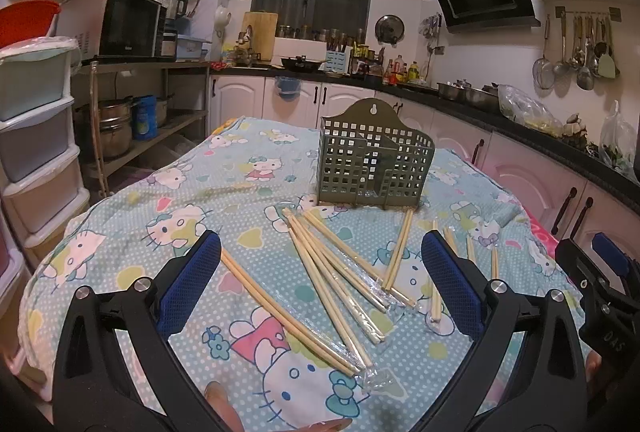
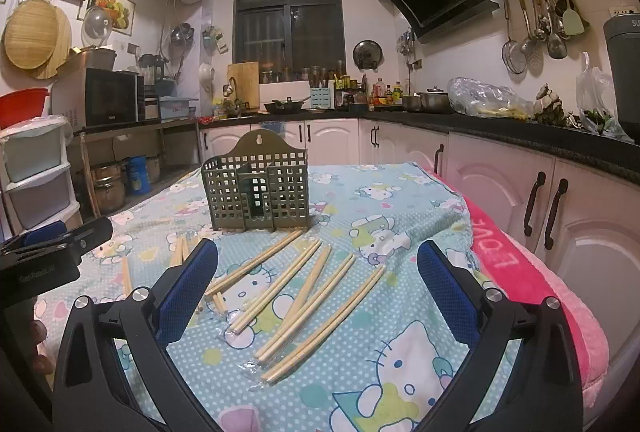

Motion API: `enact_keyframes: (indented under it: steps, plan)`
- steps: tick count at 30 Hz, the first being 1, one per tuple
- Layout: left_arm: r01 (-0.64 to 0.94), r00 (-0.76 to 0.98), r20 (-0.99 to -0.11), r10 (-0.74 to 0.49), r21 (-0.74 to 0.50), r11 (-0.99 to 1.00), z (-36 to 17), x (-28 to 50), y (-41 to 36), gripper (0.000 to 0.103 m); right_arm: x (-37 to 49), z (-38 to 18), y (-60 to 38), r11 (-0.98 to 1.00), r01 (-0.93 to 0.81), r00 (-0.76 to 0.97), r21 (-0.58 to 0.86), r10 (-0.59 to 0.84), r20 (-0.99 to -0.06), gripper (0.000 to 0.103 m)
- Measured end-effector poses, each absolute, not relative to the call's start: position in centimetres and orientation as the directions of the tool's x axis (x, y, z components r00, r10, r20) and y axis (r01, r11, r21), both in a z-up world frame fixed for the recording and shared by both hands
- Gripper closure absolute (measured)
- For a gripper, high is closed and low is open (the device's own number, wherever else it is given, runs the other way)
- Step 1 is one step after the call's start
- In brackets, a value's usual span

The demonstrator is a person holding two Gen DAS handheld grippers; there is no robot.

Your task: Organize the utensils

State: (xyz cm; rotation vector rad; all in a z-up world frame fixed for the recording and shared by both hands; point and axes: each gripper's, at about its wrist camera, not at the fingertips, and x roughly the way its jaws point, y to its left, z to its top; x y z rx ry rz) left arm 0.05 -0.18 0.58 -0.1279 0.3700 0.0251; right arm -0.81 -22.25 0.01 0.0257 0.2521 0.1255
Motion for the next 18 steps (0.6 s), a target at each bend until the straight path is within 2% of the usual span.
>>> enact_keyframes:
  steps: [18]
  plan:
    - [-0.048,0.934,-0.357,0.004,-0.115,0.992,0.33,0.04,-0.15,0.011,-0.64,-0.3,-22.5,0.991,-0.122,0.959,0.05,0.13,-0.251,0.006]
